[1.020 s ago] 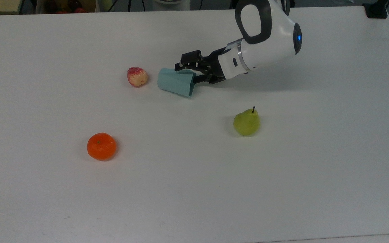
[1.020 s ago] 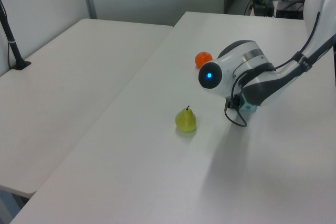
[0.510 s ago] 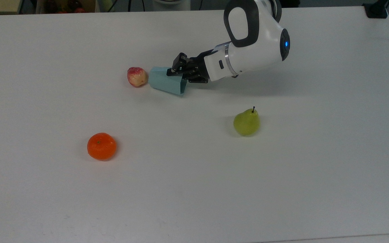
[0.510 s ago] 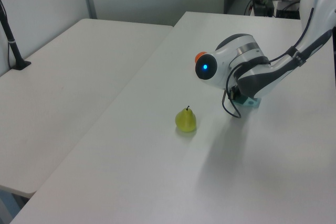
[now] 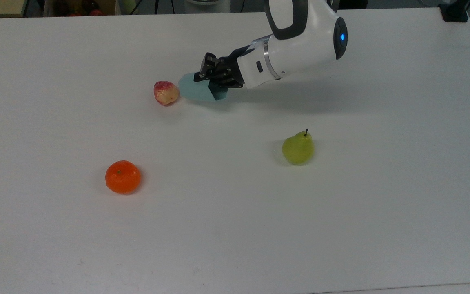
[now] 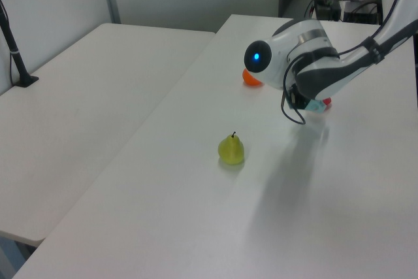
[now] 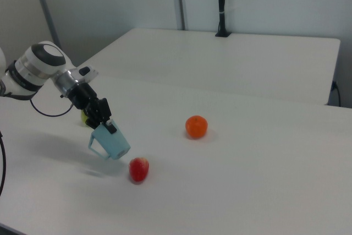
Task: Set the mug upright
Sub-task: 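Lift and rotate the mug so its opening faces up, then lower the upright mug onto the table and open the gripper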
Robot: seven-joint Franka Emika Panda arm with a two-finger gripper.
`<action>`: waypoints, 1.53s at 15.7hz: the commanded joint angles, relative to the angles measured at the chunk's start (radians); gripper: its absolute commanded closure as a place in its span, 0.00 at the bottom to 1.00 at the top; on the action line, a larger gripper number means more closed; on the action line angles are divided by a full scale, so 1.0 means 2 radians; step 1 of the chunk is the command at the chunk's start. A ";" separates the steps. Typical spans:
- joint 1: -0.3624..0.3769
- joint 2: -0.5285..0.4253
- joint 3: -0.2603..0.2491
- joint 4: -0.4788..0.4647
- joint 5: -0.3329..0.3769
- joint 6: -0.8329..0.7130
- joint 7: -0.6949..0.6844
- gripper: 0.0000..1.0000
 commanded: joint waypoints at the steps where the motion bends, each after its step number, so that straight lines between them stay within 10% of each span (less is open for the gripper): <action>1: -0.021 -0.053 0.002 -0.006 0.073 0.004 -0.065 1.00; 9: -0.055 -0.084 0.003 -0.017 0.278 0.147 -0.272 1.00; 16: -0.063 -0.075 0.002 -0.070 0.294 0.250 -0.367 0.93; 18: -0.065 -0.074 0.002 -0.068 0.294 0.246 -0.367 0.79; 21: -0.076 -0.084 0.002 -0.064 0.293 0.227 -0.367 0.16; 24: -0.077 -0.101 0.001 -0.058 0.287 0.201 -0.362 0.00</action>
